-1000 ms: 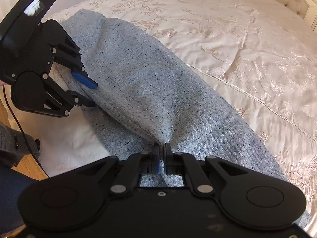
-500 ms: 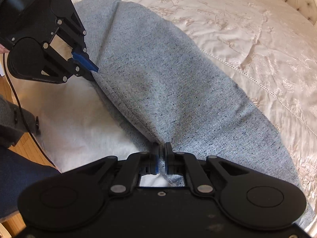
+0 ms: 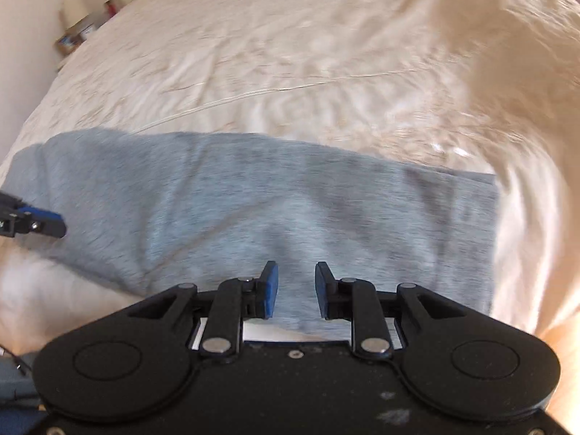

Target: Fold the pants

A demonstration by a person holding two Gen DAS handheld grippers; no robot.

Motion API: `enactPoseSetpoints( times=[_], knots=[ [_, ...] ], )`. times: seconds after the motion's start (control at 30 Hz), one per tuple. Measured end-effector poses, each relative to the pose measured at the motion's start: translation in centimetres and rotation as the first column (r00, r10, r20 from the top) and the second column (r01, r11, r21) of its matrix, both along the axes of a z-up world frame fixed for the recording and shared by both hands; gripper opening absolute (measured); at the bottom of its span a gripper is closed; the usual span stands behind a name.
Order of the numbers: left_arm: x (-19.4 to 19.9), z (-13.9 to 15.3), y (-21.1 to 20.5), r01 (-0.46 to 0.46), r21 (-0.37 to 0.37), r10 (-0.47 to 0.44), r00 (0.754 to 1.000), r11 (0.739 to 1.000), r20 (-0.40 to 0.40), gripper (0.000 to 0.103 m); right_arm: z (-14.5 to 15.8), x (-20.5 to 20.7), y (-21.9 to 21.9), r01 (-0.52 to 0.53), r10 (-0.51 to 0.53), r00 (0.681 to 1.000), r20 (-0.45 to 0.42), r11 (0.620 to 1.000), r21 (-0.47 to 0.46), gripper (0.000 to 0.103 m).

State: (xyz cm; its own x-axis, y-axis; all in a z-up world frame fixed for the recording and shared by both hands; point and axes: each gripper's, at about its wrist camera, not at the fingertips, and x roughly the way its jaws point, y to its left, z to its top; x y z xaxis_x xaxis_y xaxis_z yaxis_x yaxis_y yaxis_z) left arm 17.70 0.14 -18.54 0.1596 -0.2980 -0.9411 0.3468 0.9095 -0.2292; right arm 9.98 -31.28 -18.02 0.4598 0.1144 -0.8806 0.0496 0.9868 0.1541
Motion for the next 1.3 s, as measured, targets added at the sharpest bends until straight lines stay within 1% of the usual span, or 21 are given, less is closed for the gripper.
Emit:
enactPoseSetpoints(
  times=[0.07,0.1,0.17,0.23,0.33,0.43,0.5,0.57,0.67,0.7,0.73,0.77,0.83,0.87,0.93,1.0,1.07,1.1,1.17,1.23,1.3],
  knots=[
    [-0.5,-2.2,-0.9,0.042,0.096,-0.037,0.998,0.994,-0.053,0.029,-0.4,0.4,-2.2,0.045,-0.045,0.999,0.008,0.996,-0.076,0.024],
    [-1.1,-2.6,-1.0,0.060,0.112,-0.057,0.998,0.992,-0.036,0.029,-0.5,0.6,-3.3,0.063,-0.062,0.998,0.019,0.992,-0.113,0.024],
    [-1.6,-2.4,-1.1,0.059,0.119,-0.058,0.998,0.991,-0.015,0.029,-0.5,1.3,-5.0,0.094,-0.087,0.995,0.047,0.979,-0.178,0.025],
    [-1.4,-2.3,-0.8,0.007,0.107,-0.004,0.999,0.994,-0.033,0.030,-0.4,2.2,-6.3,0.094,-0.081,0.994,0.068,0.970,-0.225,0.026],
    [-0.9,-2.5,-0.1,-0.071,0.083,0.077,0.995,0.994,-0.064,0.031,-0.4,3.9,-7.7,0.013,0.010,0.996,0.087,0.963,-0.268,0.028],
    [-0.6,-2.6,0.6,-0.127,0.069,0.133,0.987,0.989,-0.087,0.032,-1.2,5.4,-7.8,-0.151,0.171,0.985,0.034,0.934,-0.324,0.029],
    [-0.6,-2.5,0.7,-0.137,0.069,0.143,0.986,0.988,-0.089,0.032,-2.2,6.0,-7.7,-0.283,0.297,0.955,-0.015,0.893,-0.349,0.030],
    [-0.6,-2.5,0.8,-0.144,0.070,0.149,0.985,0.987,-0.085,0.033,-3.1,6.2,-7.1,-0.416,0.424,0.903,-0.071,0.821,-0.391,0.030],
    [-0.8,-2.6,0.7,-0.165,0.071,0.171,0.982,0.984,-0.084,0.033,-3.6,6.3,-6.7,-0.534,0.541,0.833,-0.117,0.732,-0.423,0.030],
    [-0.9,-2.6,0.8,-0.177,0.069,0.182,0.980,0.982,-0.086,0.033,-3.7,6.5,-6.7,-0.551,0.554,0.823,-0.129,0.720,-0.423,0.028],
    [-1.0,-2.6,0.8,-0.188,0.065,0.193,0.977,0.980,-0.089,0.033,-3.7,6.6,-6.6,-0.557,0.556,0.820,-0.138,0.719,-0.415,0.013],
    [-1.0,-2.6,0.9,-0.201,0.059,0.206,0.974,0.978,-0.094,0.033,-3.6,6.9,-6.5,-0.557,0.551,0.822,-0.143,0.727,-0.401,0.003],
    [-1.1,-2.0,1.5,-0.224,0.039,0.227,0.968,0.974,-0.109,0.033,-3.7,7.5,-6.7,-0.531,0.521,0.841,-0.144,0.747,-0.400,0.004],
    [-1.2,-1.7,1.8,-0.234,0.028,0.236,0.965,0.972,-0.114,0.032,-3.7,7.7,-6.9,-0.495,0.484,0.865,-0.134,0.776,-0.391,0.004],
    [-1.4,-0.5,3.2,-0.267,-0.001,0.266,0.957,0.964,-0.113,0.032,-4.0,8.1,-7.1,-0.444,0.424,0.895,-0.137,0.822,-0.356,0.006],
    [-1.5,1.0,4.6,-0.293,-0.010,0.291,0.953,0.956,-0.077,0.032,-3.9,8.2,-6.7,-0.406,0.388,0.913,-0.125,0.843,-0.353,0.015],
    [-1.5,2.6,6.8,-0.338,0.011,0.338,0.941,0.941,-0.028,0.032,-2.8,7.9,-6.6,-0.345,0.337,0.938,-0.082,0.878,-0.332,0.020],
    [-1.3,3.2,8.3,-0.372,0.012,0.372,0.928,0.928,-0.010,0.033,-2.2,7.9,-6.6,-0.307,0.304,0.951,-0.058,0.899,-0.313,0.021],
    [-0.5,4.2,12.0,-0.464,0.004,0.464,0.886,0.886,0.005,0.033,-1.2,7.9,-6.6,-0.218,0.223,0.975,-0.011,0.938,-0.271,0.021],
    [0.0,4.1,16.0,-0.560,0.009,0.560,0.829,0.829,-0.003,0.033,-0.3,7.7,-5.8,-0.158,0.166,0.986,0.019,0.962,-0.224,0.022],
    [0.4,3.9,19.7,-0.633,-0.001,0.633,0.774,0.774,-0.022,0.033,0.3,7.4,-4.3,-0.132,0.140,0.989,0.035,0.975,-0.178,0.022]
  ],
)
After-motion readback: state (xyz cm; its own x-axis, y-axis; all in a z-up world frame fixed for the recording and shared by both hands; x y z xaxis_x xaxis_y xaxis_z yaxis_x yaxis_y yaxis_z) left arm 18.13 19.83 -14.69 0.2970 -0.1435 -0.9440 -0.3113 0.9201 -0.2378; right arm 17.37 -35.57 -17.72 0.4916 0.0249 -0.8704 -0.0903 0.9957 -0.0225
